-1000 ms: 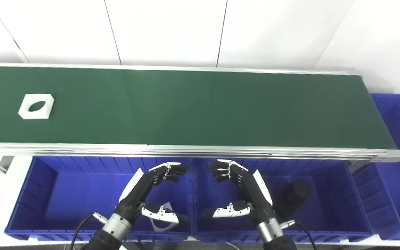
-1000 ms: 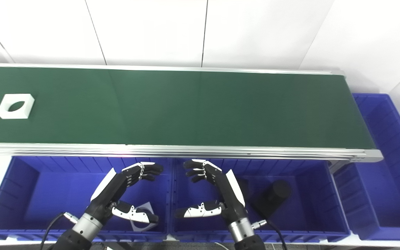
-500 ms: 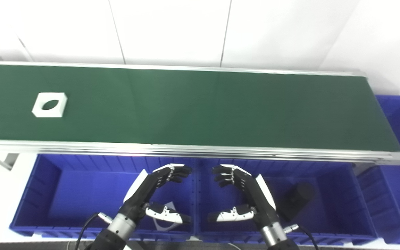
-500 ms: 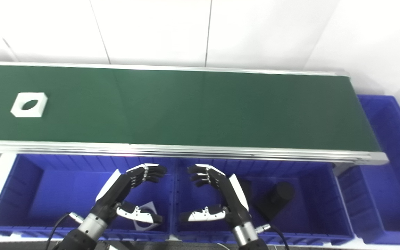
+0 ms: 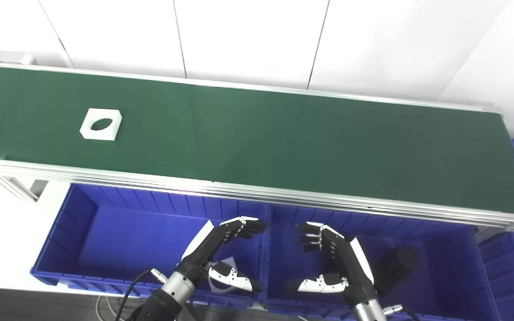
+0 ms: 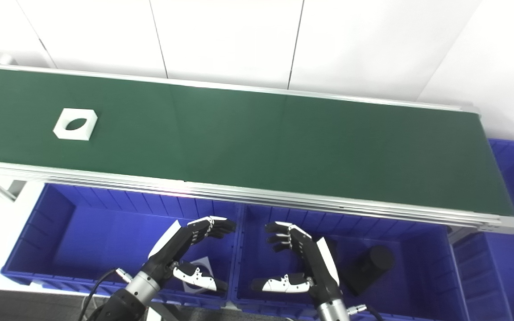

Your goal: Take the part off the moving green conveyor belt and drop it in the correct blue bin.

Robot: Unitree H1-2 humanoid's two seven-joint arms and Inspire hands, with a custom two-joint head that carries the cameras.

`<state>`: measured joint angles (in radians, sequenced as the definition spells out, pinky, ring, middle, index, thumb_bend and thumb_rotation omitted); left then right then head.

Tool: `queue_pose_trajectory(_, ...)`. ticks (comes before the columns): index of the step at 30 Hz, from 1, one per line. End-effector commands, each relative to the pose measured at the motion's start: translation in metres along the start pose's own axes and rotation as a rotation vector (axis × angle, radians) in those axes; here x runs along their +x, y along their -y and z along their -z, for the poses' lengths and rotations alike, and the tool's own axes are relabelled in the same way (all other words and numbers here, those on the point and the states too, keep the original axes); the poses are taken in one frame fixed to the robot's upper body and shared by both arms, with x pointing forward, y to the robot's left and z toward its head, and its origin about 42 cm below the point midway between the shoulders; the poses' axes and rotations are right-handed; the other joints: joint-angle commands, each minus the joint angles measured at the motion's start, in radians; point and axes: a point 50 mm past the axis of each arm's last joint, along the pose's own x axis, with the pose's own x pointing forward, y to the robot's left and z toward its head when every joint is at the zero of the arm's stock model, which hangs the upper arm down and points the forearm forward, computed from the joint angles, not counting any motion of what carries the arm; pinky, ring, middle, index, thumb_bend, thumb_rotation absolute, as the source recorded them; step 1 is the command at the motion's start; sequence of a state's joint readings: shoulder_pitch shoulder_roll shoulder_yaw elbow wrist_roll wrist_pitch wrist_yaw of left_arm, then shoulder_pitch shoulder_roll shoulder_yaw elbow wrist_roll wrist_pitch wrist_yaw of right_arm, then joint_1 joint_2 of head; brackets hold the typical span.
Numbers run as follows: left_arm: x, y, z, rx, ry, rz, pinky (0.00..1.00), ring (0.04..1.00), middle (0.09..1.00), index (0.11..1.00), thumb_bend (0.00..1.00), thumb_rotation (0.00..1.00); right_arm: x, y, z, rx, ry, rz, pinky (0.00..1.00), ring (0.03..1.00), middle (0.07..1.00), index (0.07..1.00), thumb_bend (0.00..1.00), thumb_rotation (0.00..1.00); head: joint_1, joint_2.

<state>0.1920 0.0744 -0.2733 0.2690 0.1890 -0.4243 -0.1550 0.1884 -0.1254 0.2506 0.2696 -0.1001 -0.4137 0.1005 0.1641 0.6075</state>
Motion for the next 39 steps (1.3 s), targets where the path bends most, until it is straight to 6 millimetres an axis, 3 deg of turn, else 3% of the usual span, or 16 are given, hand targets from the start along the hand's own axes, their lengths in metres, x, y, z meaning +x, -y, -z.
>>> queue_pose_trajectory(1, 0.012, 0.002, -0.009, 0.017, 0.071, -0.007, 0.75, 0.769, 0.761, 0.733, 0.92, 0.03, 0.008, 0.005, -0.009, 0.001, 0.08, 0.01, 0.6, 0.677, 0.742, 0.704, 0.97, 0.14, 0.028, -0.017)
queue_pose_trajectory(13, 0.018, 0.011, 0.005, 0.021, 0.024, -0.005, 0.74, 0.782, 0.77, 0.736, 0.94, 0.09, 0.01, 0.009, 0.003, 0.017, 0.04, 0.008, 0.58, 0.669, 0.736, 0.693, 0.98, 0.14, 0.05, -0.097)
queue_pose_trajectory(26, 0.02, 0.01, 0.005, 0.044, 0.032, -0.009, 0.73, 0.776, 0.766, 0.73, 0.96, 0.1, 0.011, 0.009, 0.004, 0.005, 0.033, 0.011, 0.55, 0.654, 0.727, 0.678, 1.0, 0.12, 0.073, -0.105)
queue_pose_trajectory(32, 0.023, 0.006, -0.008, 0.042, 0.082, -0.021, 0.71, 0.766, 0.762, 0.72, 0.97, 0.1, 0.013, 0.008, 0.006, 0.009, 0.028, 0.008, 0.56, 0.652, 0.729, 0.68, 1.0, 0.11, 0.108, -0.107)
queue_pose_trajectory(39, 0.023, 0.001, -0.045, 0.057, 0.222, -0.018, 0.69, 0.747, 0.756, 0.732, 0.94, 0.12, 0.015, 0.005, 0.005, 0.022, 0.032, 0.011, 0.56, 0.658, 0.73, 0.684, 1.0, 0.13, 0.095, -0.097)
